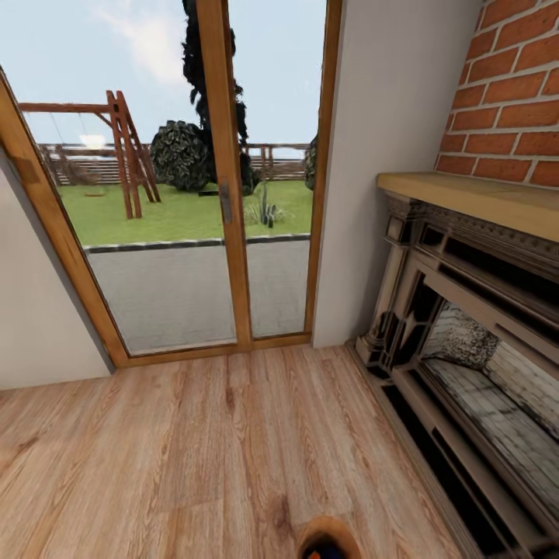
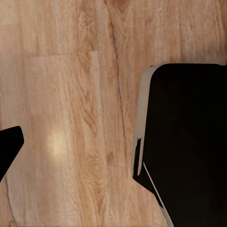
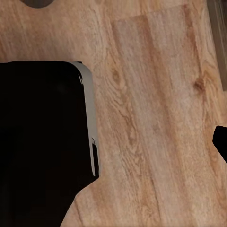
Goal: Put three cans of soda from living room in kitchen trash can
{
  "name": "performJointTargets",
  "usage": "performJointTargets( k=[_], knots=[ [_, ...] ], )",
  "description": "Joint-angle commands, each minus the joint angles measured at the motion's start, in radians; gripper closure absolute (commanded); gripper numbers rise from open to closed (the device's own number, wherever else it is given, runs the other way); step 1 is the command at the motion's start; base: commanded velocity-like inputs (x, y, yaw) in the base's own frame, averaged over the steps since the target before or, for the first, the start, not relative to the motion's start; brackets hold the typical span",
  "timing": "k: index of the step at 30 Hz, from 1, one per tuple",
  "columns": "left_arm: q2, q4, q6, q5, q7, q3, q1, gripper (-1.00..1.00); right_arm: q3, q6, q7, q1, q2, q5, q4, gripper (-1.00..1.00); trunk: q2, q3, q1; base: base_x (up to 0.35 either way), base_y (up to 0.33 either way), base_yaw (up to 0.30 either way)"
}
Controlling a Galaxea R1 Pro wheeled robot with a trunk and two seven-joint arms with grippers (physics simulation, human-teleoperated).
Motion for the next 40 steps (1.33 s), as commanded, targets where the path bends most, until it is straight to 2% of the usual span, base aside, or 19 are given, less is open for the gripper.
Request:
performJointTargets(
  k=[1, 40],
  knots=[
    [0.0, -0.001, 0.0, 0.001, 0.0, 0.0, -0.001, -1.0, 0.0, 0.0, 0.0, 0.0, 0.0, 0.0, 0.0, -1.0, 0.0, 0.0, 0.0, 0.0, 0.0, 0.0],
    [0.0, -0.001, 0.0, 0.0, -0.002, 0.0, -0.008, -1.0, -0.001, 0.001, 0.0, -0.001, 0.0, 0.001, 0.002, -1.0, 0.0, 0.0, 0.0, 0.0, 0.0, 0.0]
  ],
)
